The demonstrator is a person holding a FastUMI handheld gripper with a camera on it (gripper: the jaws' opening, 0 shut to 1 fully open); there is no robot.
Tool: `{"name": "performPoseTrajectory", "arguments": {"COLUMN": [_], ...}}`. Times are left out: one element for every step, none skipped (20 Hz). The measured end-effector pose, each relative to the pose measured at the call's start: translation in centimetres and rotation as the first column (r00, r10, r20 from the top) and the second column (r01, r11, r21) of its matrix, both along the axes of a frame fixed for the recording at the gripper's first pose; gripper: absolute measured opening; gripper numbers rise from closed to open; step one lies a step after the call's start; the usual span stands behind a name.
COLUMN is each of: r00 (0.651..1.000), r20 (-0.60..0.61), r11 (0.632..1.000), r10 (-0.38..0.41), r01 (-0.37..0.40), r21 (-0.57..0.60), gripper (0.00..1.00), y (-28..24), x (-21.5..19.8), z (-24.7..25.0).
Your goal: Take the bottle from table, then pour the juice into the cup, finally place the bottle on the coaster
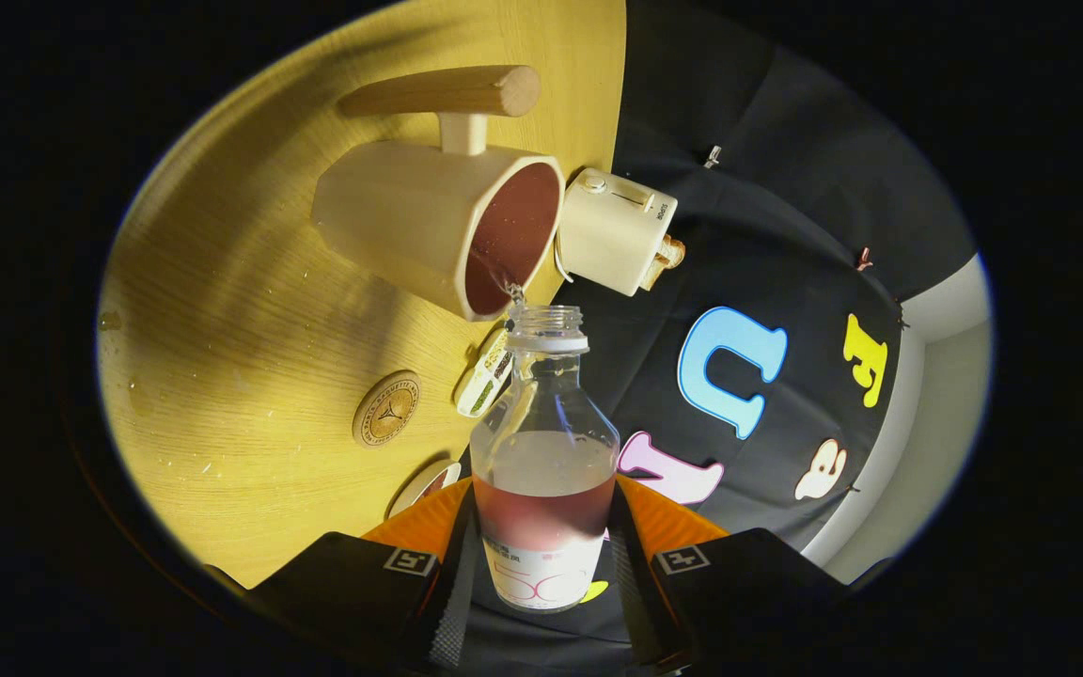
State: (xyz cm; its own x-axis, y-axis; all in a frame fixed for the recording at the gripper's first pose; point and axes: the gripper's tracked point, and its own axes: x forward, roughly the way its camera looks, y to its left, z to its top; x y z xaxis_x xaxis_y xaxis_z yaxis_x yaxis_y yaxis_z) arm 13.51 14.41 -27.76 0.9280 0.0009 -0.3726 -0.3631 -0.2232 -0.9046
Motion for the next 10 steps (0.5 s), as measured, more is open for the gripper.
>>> {"name": "performPoseTrajectory", "arguments": {"r00": [1.0,1.0,1.0,1.0,1.0,0.999,0.999,0.999,0.999,0.998], "r20": [0.003,0.004,0.007,0.01,0.014,0.019,0.023,0.027,0.03,0.032], "r11": [1.0,1.0,1.0,1.0,1.0,0.999,0.999,0.999,0.998,0.998], "r10": [0.003,0.006,0.01,0.014,0.02,0.026,0.033,0.039,0.044,0.05], "r01": [-0.003,-0.006,-0.01,-0.014,-0.02,-0.026,-0.032,-0.038,-0.043,-0.048], "r21": [-0.004,-0.007,-0.012,-0.018,-0.023,-0.029,-0.034,-0.038,-0.042,-0.048], "gripper": [0.69,0.69,0.69,0.69,0.69,0.69,0.69,0.69,0.69,0.69], "y": [0.0,0.1,0.1,0.1,0.2,0.3,0.4,0.5,0.5,0.6], "x": [0.1,0.1,0.1,0.1,0.1,0.1,0.1,0.3,0.4,0.6], "z": [0.0,0.0,0.1,0.2,0.3,0.5,0.8,1.1,1.2,1.3]}}
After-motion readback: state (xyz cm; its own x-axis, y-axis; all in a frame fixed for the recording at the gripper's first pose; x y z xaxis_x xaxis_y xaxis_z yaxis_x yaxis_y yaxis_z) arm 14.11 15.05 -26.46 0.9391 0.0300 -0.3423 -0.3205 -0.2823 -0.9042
